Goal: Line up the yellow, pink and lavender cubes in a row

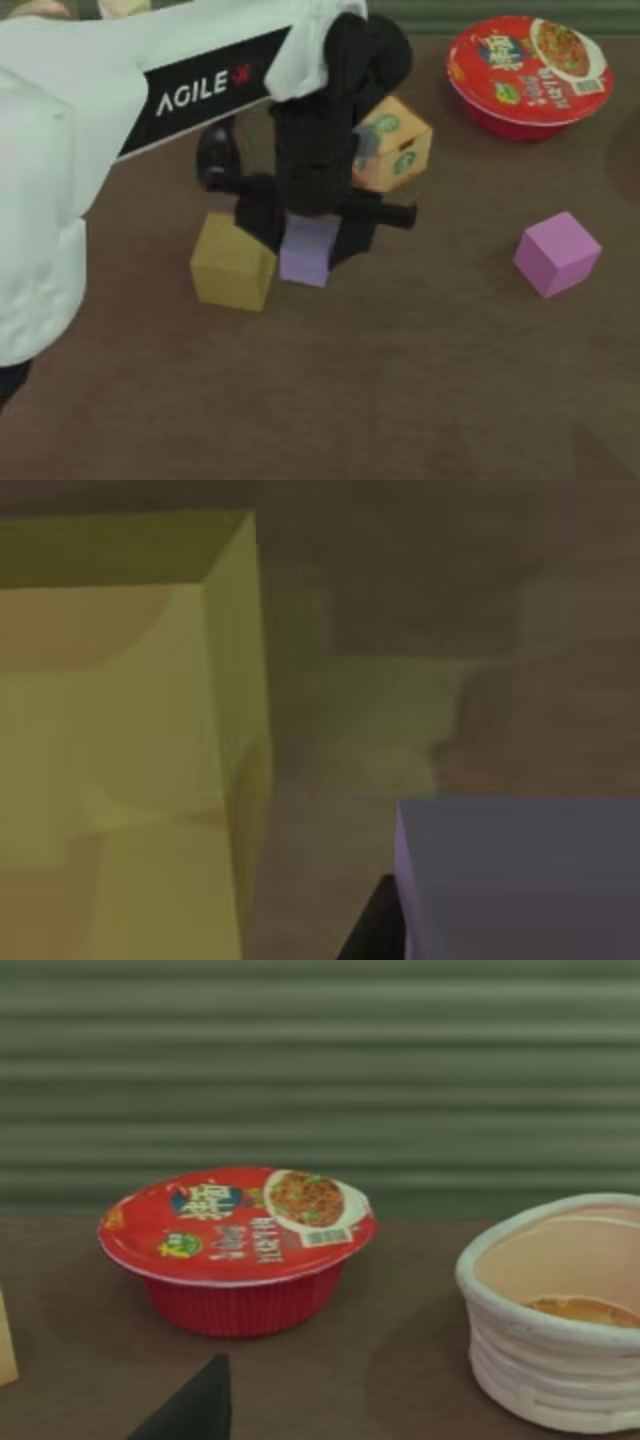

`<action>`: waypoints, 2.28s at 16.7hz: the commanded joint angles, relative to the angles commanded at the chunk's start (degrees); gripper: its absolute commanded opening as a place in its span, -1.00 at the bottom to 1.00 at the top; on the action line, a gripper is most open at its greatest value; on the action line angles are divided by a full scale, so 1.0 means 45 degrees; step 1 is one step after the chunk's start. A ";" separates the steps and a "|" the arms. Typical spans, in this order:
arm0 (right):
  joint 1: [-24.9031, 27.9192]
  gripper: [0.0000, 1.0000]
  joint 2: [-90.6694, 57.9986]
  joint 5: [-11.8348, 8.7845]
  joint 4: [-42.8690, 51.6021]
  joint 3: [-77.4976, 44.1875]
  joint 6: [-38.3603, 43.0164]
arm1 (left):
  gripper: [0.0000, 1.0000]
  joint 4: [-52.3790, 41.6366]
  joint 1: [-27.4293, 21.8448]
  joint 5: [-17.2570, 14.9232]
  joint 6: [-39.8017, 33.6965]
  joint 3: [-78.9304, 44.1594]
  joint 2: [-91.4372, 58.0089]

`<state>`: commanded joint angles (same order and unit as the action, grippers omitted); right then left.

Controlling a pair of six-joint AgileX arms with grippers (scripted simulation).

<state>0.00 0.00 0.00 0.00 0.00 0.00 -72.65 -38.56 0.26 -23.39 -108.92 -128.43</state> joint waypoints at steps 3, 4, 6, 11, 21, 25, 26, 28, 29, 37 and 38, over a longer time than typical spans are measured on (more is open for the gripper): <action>0.0000 1.00 0.0000 0.0000 0.0000 0.0000 0.0000 | -1.00 -0.0779 -0.1740 0.0063 -0.3444 -0.1772 -0.0976; 0.0000 1.00 0.0000 0.0000 0.0000 0.0000 0.0000 | -1.00 -0.0971 -0.2247 0.0092 -0.4383 -0.2288 -0.1210; 0.0000 1.00 0.0000 0.0000 0.0000 0.0000 0.0000 | -1.00 -0.1246 -0.3090 0.0159 -0.5852 -0.3139 -0.1532; 0.0000 1.00 0.0000 0.0000 0.0000 0.0000 0.0000 | -1.00 -0.1457 -0.3905 0.0256 -0.7153 -0.3961 -0.1763; 0.0000 1.00 0.0000 0.0000 0.0000 0.0000 0.0000 | -1.00 0.1017 -0.3815 0.0228 -0.7125 -0.1728 -0.1959; 0.0000 1.00 0.0000 0.0000 0.0000 0.0000 0.0000 | -1.00 0.1852 -0.3857 0.0252 -0.7103 -0.0950 -0.2060; 0.0000 1.00 0.0000 0.0000 0.0000 0.0000 0.0000 | -1.00 0.1852 -0.3857 0.0252 -0.7103 -0.0950 -0.2060; 0.0000 1.00 0.0000 0.0000 0.0000 0.0000 0.0000 | -1.00 0.1852 -0.3857 0.0252 -0.7103 -0.0950 -0.2060; 0.0000 1.00 0.0000 0.0000 0.0000 0.0000 0.0000 | -0.85 0.1852 -0.3857 0.0252 -0.7103 -0.0950 -0.2060; 0.0000 1.00 0.0000 0.0000 0.0000 0.0000 0.0000 | 0.36 0.1852 -0.3857 0.0252 -0.7103 -0.0950 -0.2060; 0.0000 1.00 0.0000 0.0000 0.0000 0.0000 0.0000 | 0.51 0.1852 -0.3857 0.0252 -0.7103 -0.0950 -0.2060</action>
<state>0.00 0.00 0.00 0.00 0.00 0.00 -64.31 -55.92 1.39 -55.35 -113.20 -137.70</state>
